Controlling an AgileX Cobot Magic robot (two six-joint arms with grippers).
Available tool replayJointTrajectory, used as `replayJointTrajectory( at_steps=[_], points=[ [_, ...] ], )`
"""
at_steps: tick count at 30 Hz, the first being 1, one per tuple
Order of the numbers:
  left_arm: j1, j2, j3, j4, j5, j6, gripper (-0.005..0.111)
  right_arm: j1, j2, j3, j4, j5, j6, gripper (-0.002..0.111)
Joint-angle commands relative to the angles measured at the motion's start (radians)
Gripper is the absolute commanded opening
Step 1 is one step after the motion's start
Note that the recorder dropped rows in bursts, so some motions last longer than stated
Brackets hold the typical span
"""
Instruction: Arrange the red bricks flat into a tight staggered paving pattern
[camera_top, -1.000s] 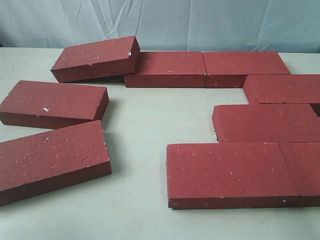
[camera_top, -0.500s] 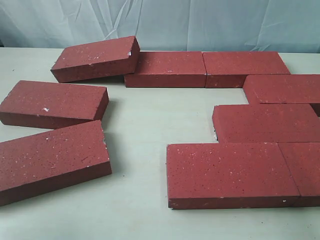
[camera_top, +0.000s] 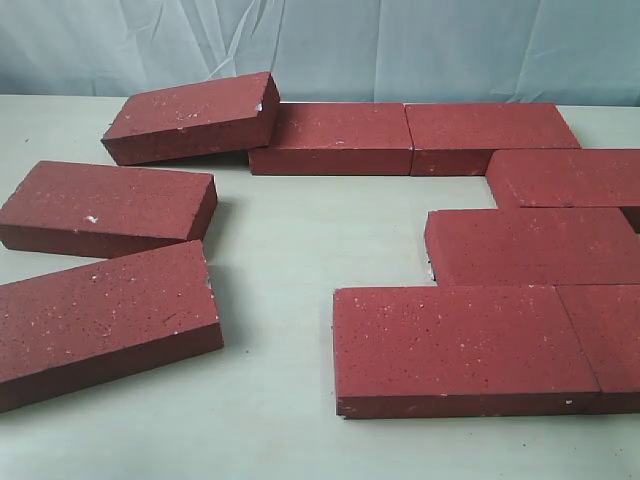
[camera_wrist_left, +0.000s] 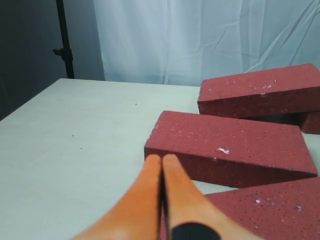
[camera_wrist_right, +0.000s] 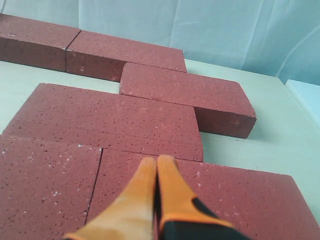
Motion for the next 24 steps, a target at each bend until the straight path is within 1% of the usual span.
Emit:
replayJointTrajectory(
  at_steps=[1,4,15,18,24],
  points=[
    [-0.007,-0.005,0.005,0.001,-0.074,0.001,0.0,-0.004,-0.006,0.001,-0.002,-0.014,-0.005,-0.001],
    [-0.007,-0.005,0.005,0.001,-0.106,0.001,0.0,-0.004,-0.006,0.001,-0.002,-0.014,-0.005,-0.001],
    [-0.007,-0.005,0.005,0.005,-0.113,0.001,0.0,-0.004,-0.006,0.001,-0.002,-0.014,-0.005,-0.001],
    [-0.007,-0.005,0.005,0.008,-0.152,0.001,0.0,-0.004,-0.006,0.001,-0.002,-0.014,-0.005,-0.001],
    [-0.007,-0.005,0.005,0.008,-0.302,0.001,0.0,-0.004,-0.006,0.001,-0.002,-0.012,-0.005,-0.001]
  ],
)
